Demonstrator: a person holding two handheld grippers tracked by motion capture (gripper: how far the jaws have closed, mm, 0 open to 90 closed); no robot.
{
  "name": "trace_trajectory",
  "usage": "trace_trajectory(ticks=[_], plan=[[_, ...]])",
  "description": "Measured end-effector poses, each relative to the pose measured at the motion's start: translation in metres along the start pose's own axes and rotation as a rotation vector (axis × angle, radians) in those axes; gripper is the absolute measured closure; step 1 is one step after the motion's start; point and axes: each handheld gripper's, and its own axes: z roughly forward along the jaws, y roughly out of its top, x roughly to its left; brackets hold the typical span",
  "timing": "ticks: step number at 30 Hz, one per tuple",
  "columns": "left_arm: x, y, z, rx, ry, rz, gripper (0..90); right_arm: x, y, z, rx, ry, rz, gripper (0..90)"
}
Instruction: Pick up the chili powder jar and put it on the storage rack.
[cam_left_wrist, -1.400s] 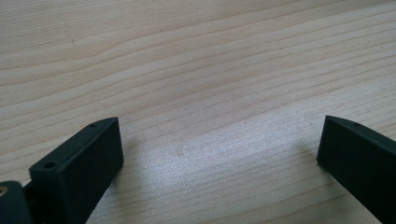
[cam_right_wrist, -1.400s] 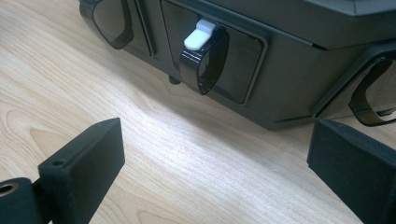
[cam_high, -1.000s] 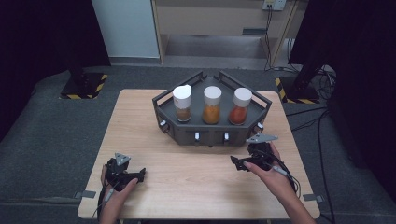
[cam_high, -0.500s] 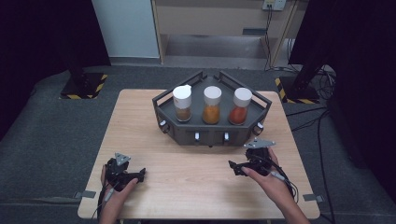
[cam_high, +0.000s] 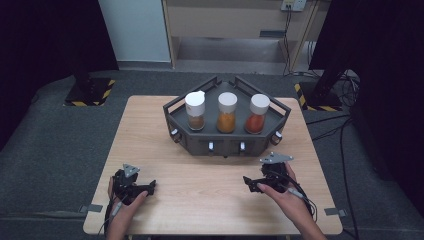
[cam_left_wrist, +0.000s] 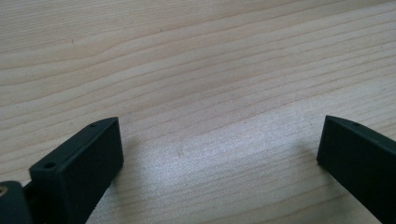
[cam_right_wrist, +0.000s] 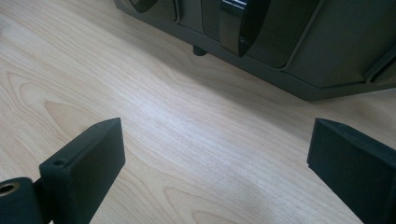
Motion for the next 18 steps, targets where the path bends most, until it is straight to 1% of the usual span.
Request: trace_trajectory(ticks=[18], plan=[[0.000, 0.000, 0.000, 0.000, 0.000, 0.000, 0.0, 0.012, -0.010, 0.013, 0.019, 0.031, -0.007, 4.0]])
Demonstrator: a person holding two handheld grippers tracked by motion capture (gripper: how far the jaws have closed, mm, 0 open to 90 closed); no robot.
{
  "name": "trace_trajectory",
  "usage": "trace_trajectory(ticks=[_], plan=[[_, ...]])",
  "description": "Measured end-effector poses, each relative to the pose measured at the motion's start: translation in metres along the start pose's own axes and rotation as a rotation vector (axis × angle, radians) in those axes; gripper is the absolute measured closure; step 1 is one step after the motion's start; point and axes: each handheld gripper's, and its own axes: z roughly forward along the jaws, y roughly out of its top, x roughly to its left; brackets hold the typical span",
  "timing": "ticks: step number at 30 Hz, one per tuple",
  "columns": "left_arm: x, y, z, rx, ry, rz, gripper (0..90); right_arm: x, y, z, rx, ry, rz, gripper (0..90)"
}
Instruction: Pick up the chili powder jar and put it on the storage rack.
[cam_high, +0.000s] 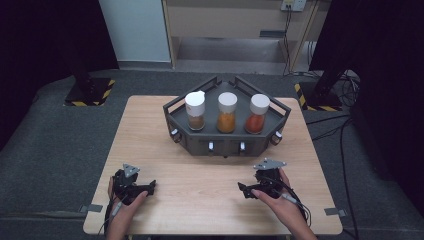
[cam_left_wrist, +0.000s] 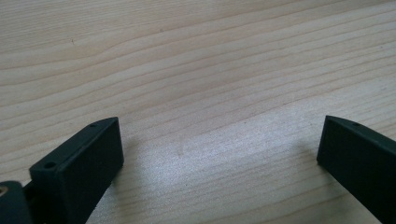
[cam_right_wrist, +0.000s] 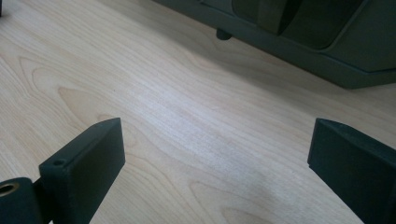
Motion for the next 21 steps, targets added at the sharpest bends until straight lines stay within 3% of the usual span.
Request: trace_trajectory(ticks=[14, 21], plan=[[0.000, 0.000, 0.000, 0.000, 0.000, 0.000, 0.0, 0.013, -0.013, 0.021, 0.035, 0.005, -0.011, 4.0], [0.000, 0.000, 0.000, 0.000, 0.000, 0.000, 0.0, 0.021, -0.024, 0.032, 0.040, -0.025, -0.025, 3.9]])
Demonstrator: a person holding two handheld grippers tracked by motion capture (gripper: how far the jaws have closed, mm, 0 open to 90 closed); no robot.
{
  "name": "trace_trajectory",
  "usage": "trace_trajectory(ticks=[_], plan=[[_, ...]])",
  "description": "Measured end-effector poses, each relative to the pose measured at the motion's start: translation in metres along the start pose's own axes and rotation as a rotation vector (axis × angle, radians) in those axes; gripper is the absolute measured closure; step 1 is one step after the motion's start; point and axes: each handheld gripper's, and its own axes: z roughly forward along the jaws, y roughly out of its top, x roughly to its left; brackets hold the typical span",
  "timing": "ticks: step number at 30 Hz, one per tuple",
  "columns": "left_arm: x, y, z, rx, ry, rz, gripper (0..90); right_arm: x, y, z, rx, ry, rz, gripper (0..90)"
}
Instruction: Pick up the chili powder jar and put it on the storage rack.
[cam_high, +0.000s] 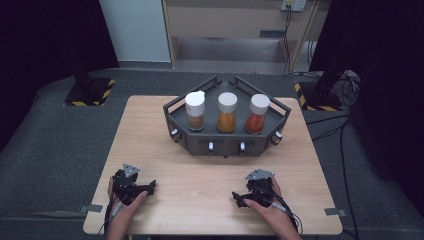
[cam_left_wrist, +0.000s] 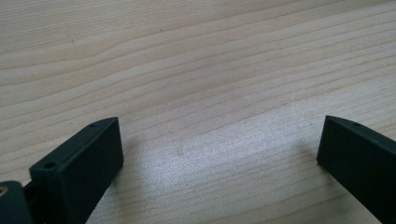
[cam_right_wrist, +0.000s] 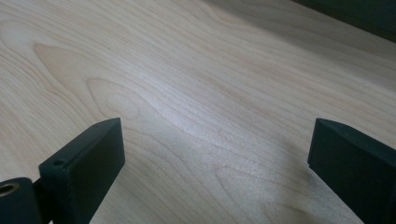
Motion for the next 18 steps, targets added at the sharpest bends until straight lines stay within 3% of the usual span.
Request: trace_trajectory(ticks=[7, 18], plan=[[0.000, 0.000, 0.000, 0.002, 0.000, 0.001, 0.0, 0.007, -0.016, 0.006, -0.043, -0.025, -0.011, 1.2], [0.000, 0.000, 0.000, 0.001, 0.001, 0.001, 0.0, 0.007, -0.017, 0.006, -0.044, -0.026, -0.010, 1.0]])
